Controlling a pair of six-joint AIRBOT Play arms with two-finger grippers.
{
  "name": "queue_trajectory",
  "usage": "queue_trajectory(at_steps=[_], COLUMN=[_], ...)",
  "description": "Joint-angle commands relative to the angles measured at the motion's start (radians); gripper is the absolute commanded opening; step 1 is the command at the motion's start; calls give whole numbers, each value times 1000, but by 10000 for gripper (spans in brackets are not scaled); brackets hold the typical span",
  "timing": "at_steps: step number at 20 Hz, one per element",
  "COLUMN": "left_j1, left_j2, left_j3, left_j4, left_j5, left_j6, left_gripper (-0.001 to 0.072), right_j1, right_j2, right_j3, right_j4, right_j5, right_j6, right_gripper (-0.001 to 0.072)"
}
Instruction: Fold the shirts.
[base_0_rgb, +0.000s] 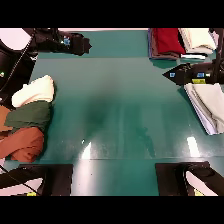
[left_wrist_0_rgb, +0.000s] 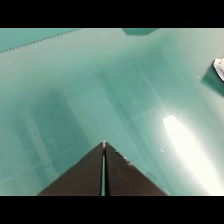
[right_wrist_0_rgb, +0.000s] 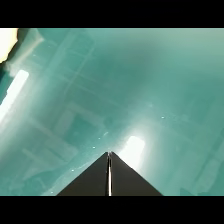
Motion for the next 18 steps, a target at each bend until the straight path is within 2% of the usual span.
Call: queue_trajectory(at_steps=[1,13,15,16,17,18], left_j1=[0,0,6,20,44,76], left_j2=[0,0,-1,-2,-7,-15], left_j3=[0,0,0,0,0,-2], left_j4=[0,-15,37,116,233,347], left_j5=[1,2,49,44,21,-16], left_j6=[0,-7,11,5,-49,-113], left_gripper=[21,22,25,242,532,569], right_j1=[2,2,2,2,2,2], right_j2=[0,0,0,0,0,0], right_j3=[0,0,0,0,0,0], right_j4=[0,-1,-1,-1,-1,-2], right_j5=[-1,-1,0,0,0,0], right_j6=[1,1,1,1,0,0], right_gripper=[21,21,21,21,21,21])
